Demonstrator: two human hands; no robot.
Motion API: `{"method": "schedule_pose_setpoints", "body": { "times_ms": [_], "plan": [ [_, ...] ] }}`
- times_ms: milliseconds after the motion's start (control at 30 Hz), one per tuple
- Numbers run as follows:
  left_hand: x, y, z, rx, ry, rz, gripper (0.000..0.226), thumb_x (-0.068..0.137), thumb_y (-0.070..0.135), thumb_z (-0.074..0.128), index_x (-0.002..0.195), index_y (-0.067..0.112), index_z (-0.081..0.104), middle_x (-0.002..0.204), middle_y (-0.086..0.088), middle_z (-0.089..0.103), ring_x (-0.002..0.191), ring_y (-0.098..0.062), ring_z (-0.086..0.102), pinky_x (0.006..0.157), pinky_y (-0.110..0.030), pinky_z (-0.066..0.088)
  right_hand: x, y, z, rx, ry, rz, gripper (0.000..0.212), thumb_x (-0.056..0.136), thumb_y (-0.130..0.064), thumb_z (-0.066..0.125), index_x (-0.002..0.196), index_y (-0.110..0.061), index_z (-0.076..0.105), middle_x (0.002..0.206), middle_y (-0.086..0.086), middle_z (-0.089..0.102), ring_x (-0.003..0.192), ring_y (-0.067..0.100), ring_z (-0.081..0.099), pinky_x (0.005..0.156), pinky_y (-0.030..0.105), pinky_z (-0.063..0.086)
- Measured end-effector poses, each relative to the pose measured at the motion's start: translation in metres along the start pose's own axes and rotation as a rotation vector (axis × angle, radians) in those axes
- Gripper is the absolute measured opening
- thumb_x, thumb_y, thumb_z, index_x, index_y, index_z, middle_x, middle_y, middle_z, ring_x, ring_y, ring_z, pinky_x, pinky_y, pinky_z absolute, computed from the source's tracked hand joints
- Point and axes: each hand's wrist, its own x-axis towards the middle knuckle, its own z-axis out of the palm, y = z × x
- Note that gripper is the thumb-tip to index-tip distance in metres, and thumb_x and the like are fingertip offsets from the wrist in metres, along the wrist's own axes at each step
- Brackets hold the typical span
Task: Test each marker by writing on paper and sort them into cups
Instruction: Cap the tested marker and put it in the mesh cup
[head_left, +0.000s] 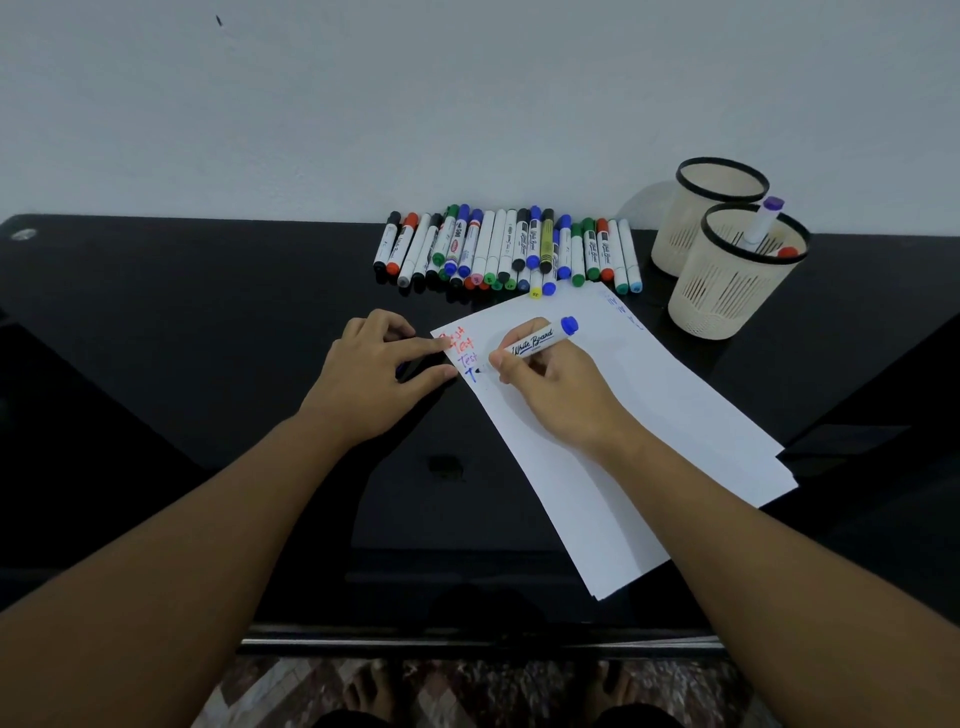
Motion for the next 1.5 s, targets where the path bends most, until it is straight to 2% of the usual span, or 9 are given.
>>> {"method": "schedule_pose_setpoints", "body": {
  "times_ms": [167, 567, 800, 1000, 1133, 1333, 1500],
  "plan": [
    [-0.0004, 0.0004, -0.0003, 0.011, -0.001, 0.002, 0.063, 0.084, 0.079, 0.039, 0.131, 0.047, 0.064, 0.126, 0.013, 0.046, 0.118, -0.013, 0.04, 0.1, -0.04, 0.04, 0.0005, 0.0008, -0.0002, 0.021, 0.008, -0.007, 0.011, 0.101, -0.037, 0.063, 0.099, -0.027, 0.065, 0.1, 0.003, 0.068, 0.092, 0.019, 0.065, 0.091, 0.049, 0.053],
    [-0.0004, -0.0008, 0.0015, -0.001, 0.012, 0.006, 0.06, 0.085, 0.079, 0.041, 0.13, 0.047, 0.065, 0.124, 0.014, 0.046, 0.116, -0.012, 0.04, 0.098, -0.037, 0.038, 0.001, 0.0004, 0.0007, -0.024, -0.012, 0.014, 0.009, 0.101, -0.038, 0.063, 0.101, -0.029, 0.064, 0.097, -0.001, 0.07, 0.095, 0.017, 0.067, 0.093, 0.048, 0.054],
    [-0.0008, -0.0017, 0.0019, -0.01, 0.021, 0.006, 0.057, 0.086, 0.079, 0.043, 0.129, 0.048, 0.065, 0.123, 0.013, 0.047, 0.117, -0.013, 0.041, 0.098, -0.039, 0.04, 0.0016, -0.0006, 0.0013, -0.045, -0.008, 0.019, 0.012, 0.103, -0.037, 0.061, 0.107, -0.026, 0.064, 0.096, -0.002, 0.069, 0.093, 0.015, 0.064, 0.091, 0.041, 0.054],
    [-0.0011, -0.0016, 0.0021, -0.007, 0.02, 0.006, 0.053, 0.087, 0.076, 0.046, 0.129, 0.049, 0.065, 0.124, 0.014, 0.047, 0.117, -0.012, 0.041, 0.099, -0.037, 0.038, 0.0021, 0.0016, 0.001, -0.047, -0.03, 0.038, 0.013, 0.102, -0.041, 0.061, 0.106, -0.029, 0.064, 0.097, -0.003, 0.07, 0.097, 0.016, 0.066, 0.094, 0.045, 0.054],
    [-0.0013, -0.0013, 0.0017, -0.008, 0.016, 0.006, 0.053, 0.087, 0.075, 0.046, 0.13, 0.048, 0.064, 0.124, 0.014, 0.046, 0.117, -0.012, 0.04, 0.099, -0.036, 0.036, 0.0024, 0.0002, 0.001, -0.038, -0.006, 0.065, 0.018, 0.103, -0.041, 0.059, 0.109, -0.025, 0.064, 0.099, -0.001, 0.07, 0.098, 0.015, 0.066, 0.095, 0.042, 0.054],
    [-0.0003, -0.0016, 0.0021, -0.004, 0.009, 0.008, 0.055, 0.087, 0.076, 0.045, 0.13, 0.048, 0.064, 0.124, 0.014, 0.046, 0.117, -0.011, 0.04, 0.099, -0.037, 0.037, 0.0023, -0.001, 0.0004, -0.066, -0.006, 0.036, 0.014, 0.103, -0.039, 0.059, 0.109, -0.027, 0.063, 0.096, -0.002, 0.069, 0.095, 0.015, 0.065, 0.091, 0.04, 0.055],
    [-0.0005, -0.0017, 0.0016, 0.0, 0.004, 0.001, 0.056, 0.086, 0.077, 0.044, 0.13, 0.048, 0.063, 0.125, 0.015, 0.045, 0.117, -0.011, 0.039, 0.099, -0.037, 0.038, 0.0007, -0.0011, 0.0, -0.069, -0.007, 0.035, 0.017, 0.103, -0.039, 0.059, 0.108, -0.023, 0.061, 0.096, -0.001, 0.067, 0.094, 0.016, 0.064, 0.088, 0.039, 0.054]
  ]
}}
